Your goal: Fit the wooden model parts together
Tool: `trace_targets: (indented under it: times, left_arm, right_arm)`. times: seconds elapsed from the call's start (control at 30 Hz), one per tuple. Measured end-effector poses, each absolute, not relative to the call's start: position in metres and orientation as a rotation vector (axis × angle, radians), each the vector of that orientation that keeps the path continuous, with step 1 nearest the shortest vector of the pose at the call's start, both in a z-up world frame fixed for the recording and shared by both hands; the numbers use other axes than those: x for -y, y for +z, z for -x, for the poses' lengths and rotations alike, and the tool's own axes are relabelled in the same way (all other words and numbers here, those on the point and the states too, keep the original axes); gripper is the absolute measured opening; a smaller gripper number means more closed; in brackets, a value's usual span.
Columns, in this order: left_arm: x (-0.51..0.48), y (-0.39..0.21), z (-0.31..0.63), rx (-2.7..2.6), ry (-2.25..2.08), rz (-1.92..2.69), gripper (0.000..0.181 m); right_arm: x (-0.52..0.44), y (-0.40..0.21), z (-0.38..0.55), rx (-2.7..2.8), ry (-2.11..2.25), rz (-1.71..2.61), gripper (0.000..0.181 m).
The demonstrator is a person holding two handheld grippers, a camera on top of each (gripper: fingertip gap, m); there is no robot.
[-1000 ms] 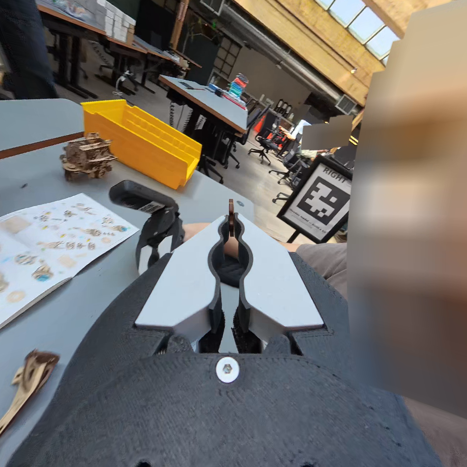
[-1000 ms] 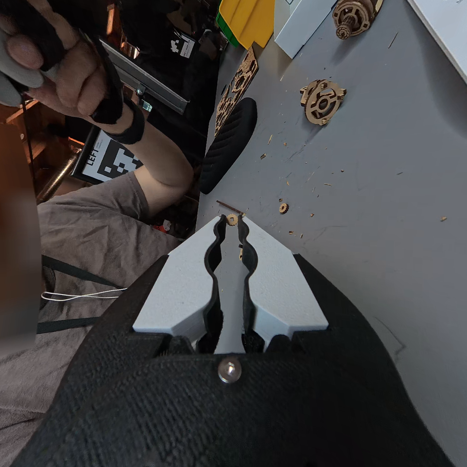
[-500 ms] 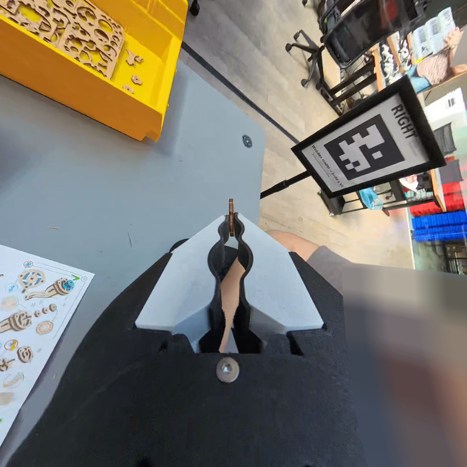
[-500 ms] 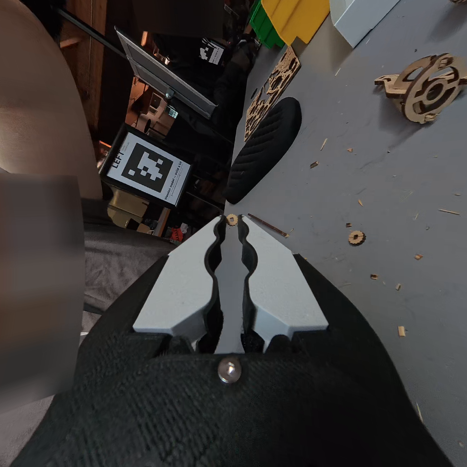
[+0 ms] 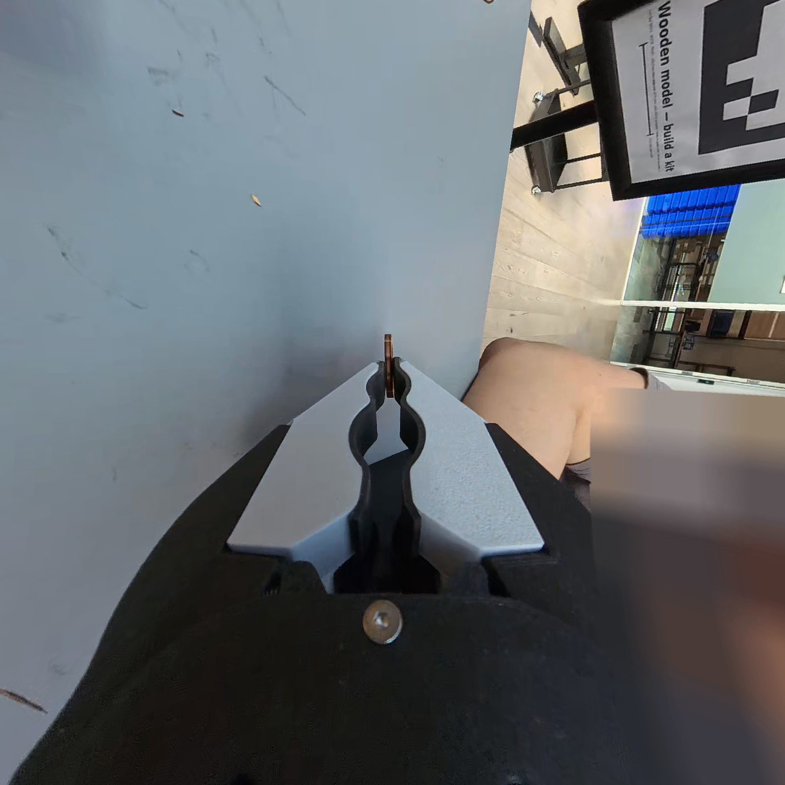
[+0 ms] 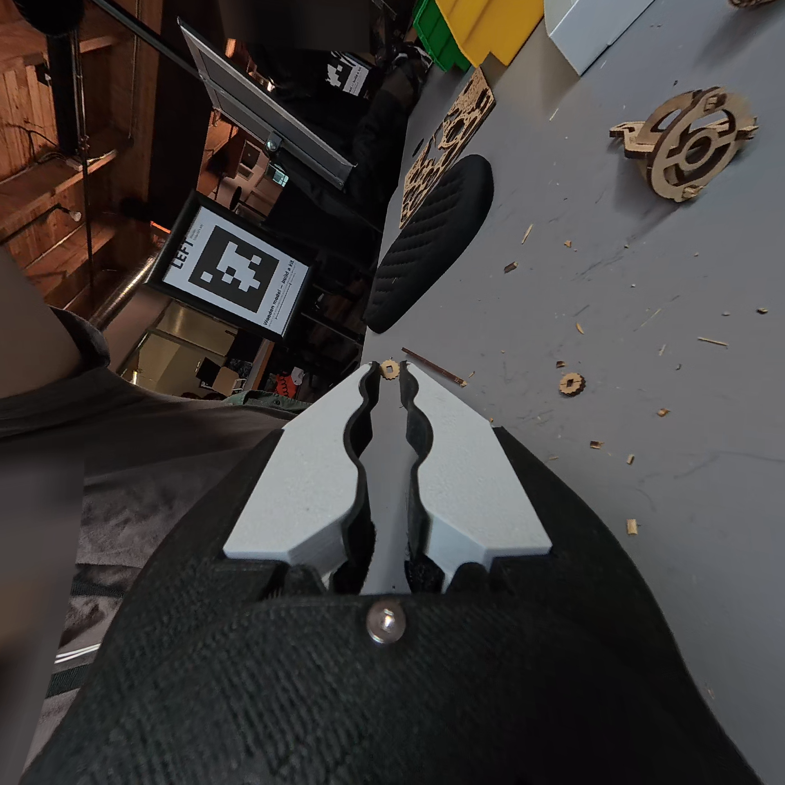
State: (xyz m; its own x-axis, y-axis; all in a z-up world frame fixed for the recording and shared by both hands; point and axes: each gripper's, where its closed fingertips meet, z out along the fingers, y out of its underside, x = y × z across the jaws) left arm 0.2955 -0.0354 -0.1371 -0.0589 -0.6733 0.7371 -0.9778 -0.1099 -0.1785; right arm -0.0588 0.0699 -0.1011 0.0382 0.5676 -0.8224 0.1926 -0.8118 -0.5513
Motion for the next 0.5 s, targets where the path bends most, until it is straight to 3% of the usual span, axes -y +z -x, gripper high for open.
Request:
trace_targets:
  times: [0.07,0.17,0.23,0.33,0.5]
  left_arm:
    - [0.032,-0.141,-0.296,1.834,0.992,-1.794,0.005]
    - [0.024,-0.145,-0.294,1.967,0.95,-1.764,0.033]
    - [0.02,-0.145,-0.291,2.005,0.923,-1.754,0.032]
    - [0.008,-0.141,-0.289,2.121,0.906,-1.772,0.051]
    - [-0.017,-0.142,-0.272,2.927,0.657,-1.396,0.055]
  right_arm:
    - [-0.07,-0.101,0.058,0.781,1.837,2.031,0.007]
    - [-0.067,-0.102,0.059,0.791,1.849,2.042,0.007]
    - [-0.066,-0.105,0.06,0.81,1.835,2.053,0.007]
    - [-0.065,-0.106,0.061,0.818,1.83,2.058,0.007]
    - [-0.064,-0.108,0.062,0.826,1.83,2.068,0.007]
